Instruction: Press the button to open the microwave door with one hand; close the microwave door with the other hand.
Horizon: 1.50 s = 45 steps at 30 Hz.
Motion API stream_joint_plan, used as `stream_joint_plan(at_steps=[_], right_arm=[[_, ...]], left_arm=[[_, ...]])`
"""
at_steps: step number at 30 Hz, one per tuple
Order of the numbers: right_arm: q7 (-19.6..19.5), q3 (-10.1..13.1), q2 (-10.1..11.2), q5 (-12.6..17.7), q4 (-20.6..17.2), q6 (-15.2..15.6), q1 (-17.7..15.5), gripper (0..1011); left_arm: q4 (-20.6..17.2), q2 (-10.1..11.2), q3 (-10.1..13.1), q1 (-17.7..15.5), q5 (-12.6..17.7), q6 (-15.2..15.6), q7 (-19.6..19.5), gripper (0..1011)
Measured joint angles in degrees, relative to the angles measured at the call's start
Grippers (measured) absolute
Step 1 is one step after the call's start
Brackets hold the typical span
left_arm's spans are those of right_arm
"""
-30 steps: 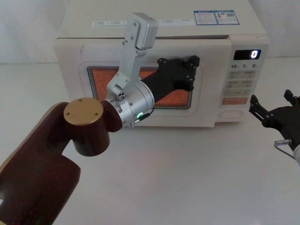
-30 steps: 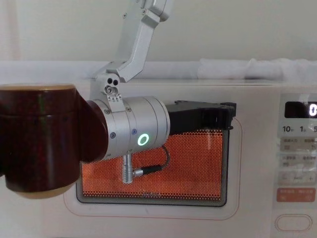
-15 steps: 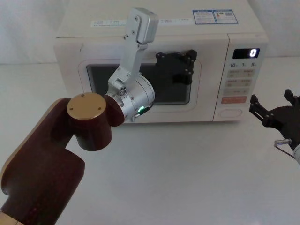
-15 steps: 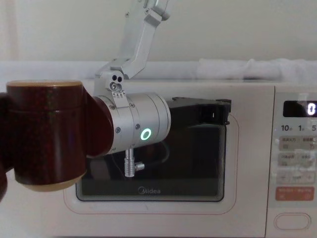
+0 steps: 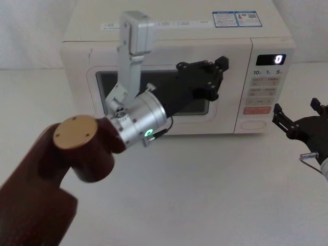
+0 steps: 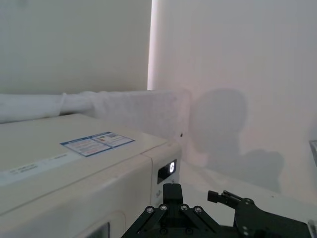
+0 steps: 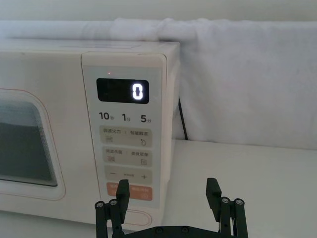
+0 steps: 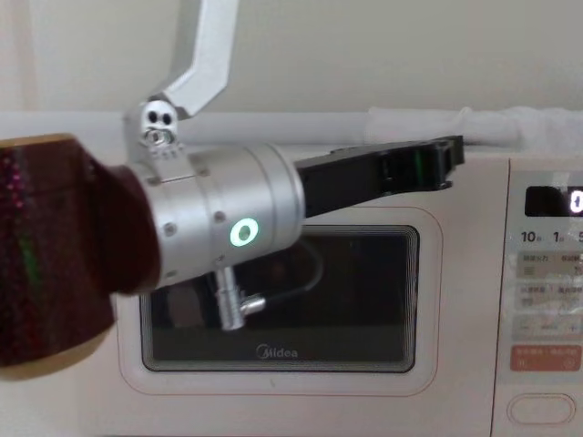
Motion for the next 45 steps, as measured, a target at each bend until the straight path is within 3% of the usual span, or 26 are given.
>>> stream_joint_plan(at_steps=[7,12,18,24,26,35,45], right_arm=[[0.0,0.0,0.0,0.0,0.0,0.0,0.0,1000],[0.0,0.0,0.0,0.0,0.0,0.0,0.0,1000],[0.0,0.0,0.0,0.0,0.0,0.0,0.0,1000],[0.0,0.0,0.0,0.0,0.0,0.0,0.0,1000],[0.0,0.0,0.0,0.0,0.0,0.0,0.0,1000],[0.0,0.0,0.0,0.0,0.0,0.0,0.0,1000],[0.0,0.0,0.0,0.0,0.0,0.0,0.0,1000]], left_arm=[[-4.5,3.6,-1.5,4.4,0.2,-1.4,3.8,0],[-7.2,5.8,-4.2,8.2,4.1,-4.1,9.5,0],[-9.0,6.5,-8.4,11.4,8.0,-6.1,14.8,0],[-11.1,6.5,-12.3,14.3,9.6,-6.6,18.4,0],[-12.8,6.6,-14.3,16.5,10.2,-6.6,20.2,0],[-17.4,6.3,-19.3,23.2,12.3,-6.3,24.7,0],[-17.6,3.1,-24.3,29.8,14.5,-7.2,30.5,0]])
